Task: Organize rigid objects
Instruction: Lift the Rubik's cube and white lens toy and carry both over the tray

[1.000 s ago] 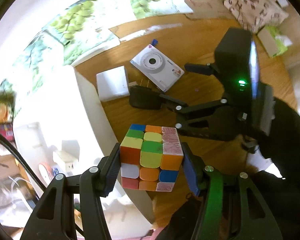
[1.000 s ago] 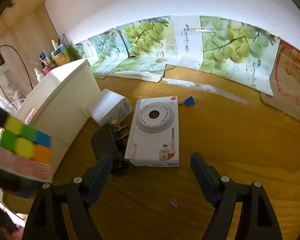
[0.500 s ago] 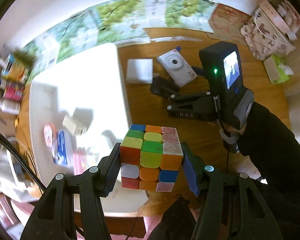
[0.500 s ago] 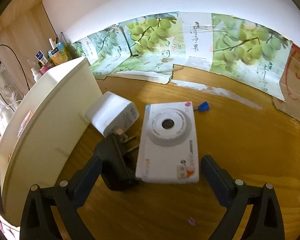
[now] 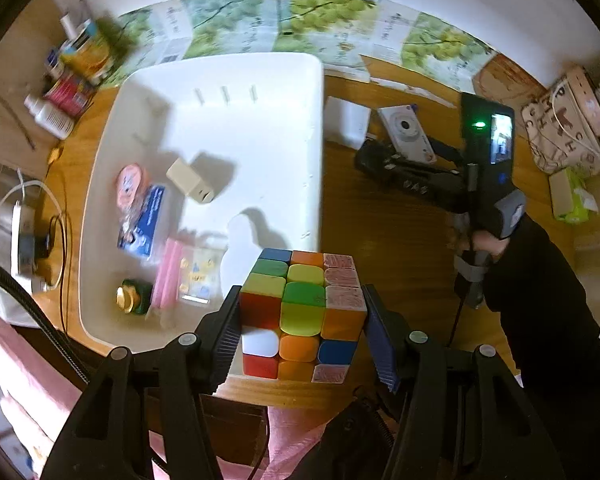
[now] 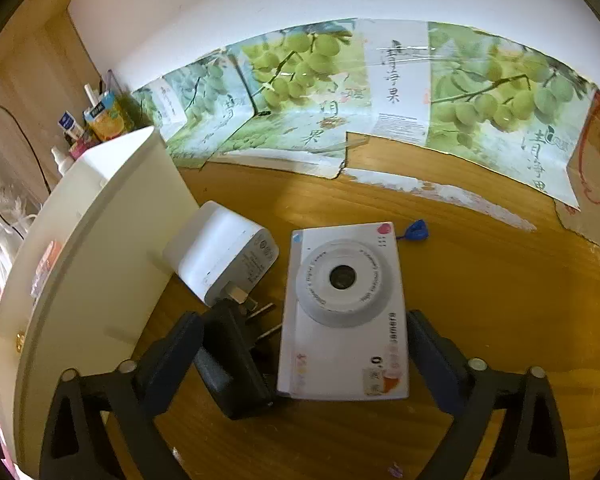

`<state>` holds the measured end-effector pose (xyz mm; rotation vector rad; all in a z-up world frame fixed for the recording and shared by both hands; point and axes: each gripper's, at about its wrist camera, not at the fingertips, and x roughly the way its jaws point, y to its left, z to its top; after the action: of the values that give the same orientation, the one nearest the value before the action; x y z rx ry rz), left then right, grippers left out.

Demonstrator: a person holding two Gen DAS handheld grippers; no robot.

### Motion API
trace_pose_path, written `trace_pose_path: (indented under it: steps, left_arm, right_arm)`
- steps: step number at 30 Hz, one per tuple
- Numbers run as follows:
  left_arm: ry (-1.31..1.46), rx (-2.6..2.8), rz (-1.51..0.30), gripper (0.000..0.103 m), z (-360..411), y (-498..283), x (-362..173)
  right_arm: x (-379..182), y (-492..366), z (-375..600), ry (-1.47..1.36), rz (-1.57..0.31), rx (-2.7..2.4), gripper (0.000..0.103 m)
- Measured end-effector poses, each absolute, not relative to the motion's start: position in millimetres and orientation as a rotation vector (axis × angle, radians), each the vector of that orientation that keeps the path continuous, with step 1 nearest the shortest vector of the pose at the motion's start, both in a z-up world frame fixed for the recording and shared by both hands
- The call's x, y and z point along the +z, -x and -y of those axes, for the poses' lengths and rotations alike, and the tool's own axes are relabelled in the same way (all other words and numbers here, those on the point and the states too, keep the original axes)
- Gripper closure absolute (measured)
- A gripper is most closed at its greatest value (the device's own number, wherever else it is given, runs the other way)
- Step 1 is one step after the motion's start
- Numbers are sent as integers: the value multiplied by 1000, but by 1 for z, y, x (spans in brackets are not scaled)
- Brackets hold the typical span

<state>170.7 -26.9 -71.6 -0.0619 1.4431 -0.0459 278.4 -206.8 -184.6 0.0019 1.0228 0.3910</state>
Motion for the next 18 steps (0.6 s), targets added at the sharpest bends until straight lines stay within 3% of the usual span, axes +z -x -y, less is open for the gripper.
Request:
trace_pose_path:
  steps: [3, 6, 18]
  left_arm:
    - [83, -29, -1439, 43, 21, -166, -71]
    - [102, -12, -1435, 43, 15, -162, -71]
    - [123, -2, -1400, 43, 6, -151, -63]
  right_arm:
    - [-182, -278, 217, -50, -1025, 383, 20]
    - [-182, -277, 226, -55, -1025, 351, 44]
    - [-179, -266, 231, -20, -1063, 344, 44]
